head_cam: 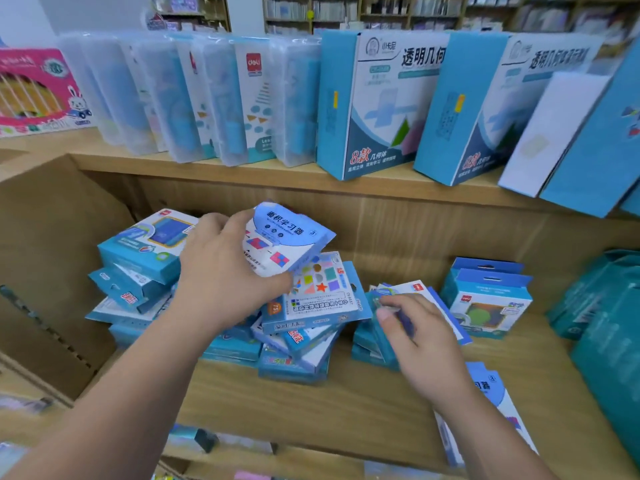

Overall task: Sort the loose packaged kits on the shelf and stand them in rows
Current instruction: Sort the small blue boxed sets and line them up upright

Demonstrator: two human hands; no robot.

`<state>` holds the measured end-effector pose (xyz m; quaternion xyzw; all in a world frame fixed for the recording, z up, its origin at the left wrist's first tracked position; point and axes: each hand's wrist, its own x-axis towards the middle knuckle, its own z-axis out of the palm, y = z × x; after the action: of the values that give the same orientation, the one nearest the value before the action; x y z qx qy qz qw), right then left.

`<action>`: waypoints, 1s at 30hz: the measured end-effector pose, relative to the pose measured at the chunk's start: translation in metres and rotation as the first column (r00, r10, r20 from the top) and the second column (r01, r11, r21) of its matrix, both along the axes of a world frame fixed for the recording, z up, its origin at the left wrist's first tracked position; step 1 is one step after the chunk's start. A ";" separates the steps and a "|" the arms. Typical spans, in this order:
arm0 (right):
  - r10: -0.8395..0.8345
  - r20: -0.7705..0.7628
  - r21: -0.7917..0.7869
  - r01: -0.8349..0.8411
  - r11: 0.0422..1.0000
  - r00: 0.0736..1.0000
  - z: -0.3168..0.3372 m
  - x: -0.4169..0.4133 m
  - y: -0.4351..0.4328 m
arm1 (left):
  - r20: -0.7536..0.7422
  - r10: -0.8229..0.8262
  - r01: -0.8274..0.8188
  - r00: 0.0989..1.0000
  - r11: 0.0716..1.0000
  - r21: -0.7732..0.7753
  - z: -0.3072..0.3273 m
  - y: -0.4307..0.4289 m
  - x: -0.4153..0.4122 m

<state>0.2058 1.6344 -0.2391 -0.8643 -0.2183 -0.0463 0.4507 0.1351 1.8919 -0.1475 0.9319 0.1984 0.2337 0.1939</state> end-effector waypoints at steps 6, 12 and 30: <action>0.115 -0.367 0.549 0.115 0.828 0.923 0.039 -0.037 0.000 | 0.091 -0.366 0.361 0.926 0.931 0.060 -0.014 -0.070 -0.032; -0.061 -0.547 0.518 0.395 0.759 0.835 0.029 -0.047 -0.049 | -0.118 -0.485 0.497 0.867 0.859 0.123 -0.046 -0.099 -0.031; -0.588 -0.416 -0.024 0.638 0.770 0.694 -0.077 -0.022 -0.151 | -0.139 -0.188 0.219 0.972 0.941 0.258 -0.071 -0.050 -0.008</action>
<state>0.1841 1.4833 -0.3166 -0.8484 0.1830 -0.0299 0.4959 0.1274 1.8420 -0.2188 0.9768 0.0773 0.1848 0.0758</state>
